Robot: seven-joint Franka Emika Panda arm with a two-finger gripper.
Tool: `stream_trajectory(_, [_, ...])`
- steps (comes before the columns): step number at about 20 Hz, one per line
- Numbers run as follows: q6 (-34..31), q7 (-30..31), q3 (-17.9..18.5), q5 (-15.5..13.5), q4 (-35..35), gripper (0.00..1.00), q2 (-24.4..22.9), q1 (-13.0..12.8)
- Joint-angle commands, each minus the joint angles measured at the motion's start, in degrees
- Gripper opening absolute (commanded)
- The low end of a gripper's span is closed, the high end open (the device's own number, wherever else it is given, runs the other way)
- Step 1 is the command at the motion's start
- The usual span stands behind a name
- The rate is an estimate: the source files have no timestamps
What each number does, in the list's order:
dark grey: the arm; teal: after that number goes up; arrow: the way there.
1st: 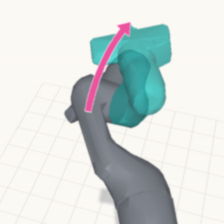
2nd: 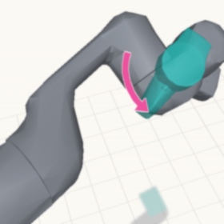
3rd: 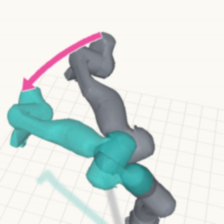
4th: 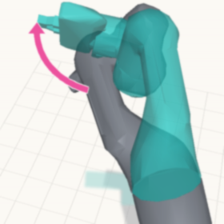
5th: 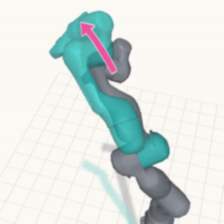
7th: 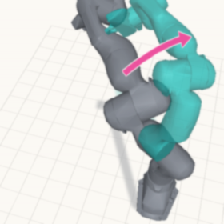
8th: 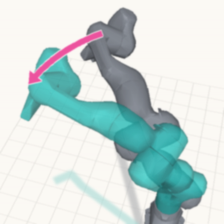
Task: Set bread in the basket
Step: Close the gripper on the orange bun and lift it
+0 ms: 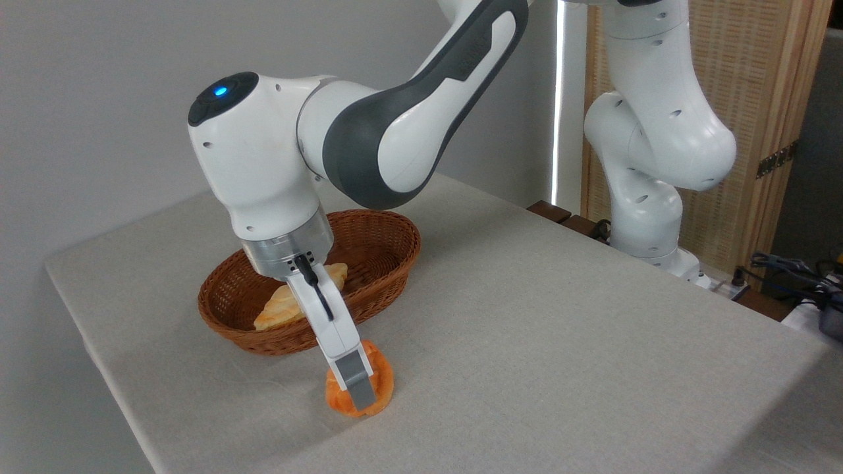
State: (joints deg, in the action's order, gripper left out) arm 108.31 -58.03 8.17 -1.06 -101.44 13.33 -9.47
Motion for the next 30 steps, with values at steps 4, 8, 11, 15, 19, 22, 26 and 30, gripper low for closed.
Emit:
stream_trajectory(4, [1.03, -7.27, 1.14, 0.27, 0.28, 1.0, 0.99, -0.2])
stream_trajectory(8, [1.03, -7.36, 1.14, 0.27, 0.28, 0.99, 1.08, -0.28])
stream_trajectory(11, [1.03, -7.36, 1.14, 0.27, 0.28, 0.94, 1.26, -0.29])
stream_trajectory(15, [1.03, -7.36, 1.14, -0.08, 0.36, 0.59, 1.26, -0.29])
stream_trajectory(19, [1.03, -7.36, 1.14, -0.25, 0.45, 0.59, 1.17, -0.29])
stream_trajectory(22, [0.94, -7.27, 1.14, -0.34, 0.45, 0.59, 0.99, -0.29])
stream_trajectory(26, [0.94, -6.84, 1.06, -0.6, 1.33, 0.6, 0.21, -0.37])
stream_trajectory(30, [0.94, -4.46, 0.44, -2.01, 2.12, 0.6, -1.73, -0.55])
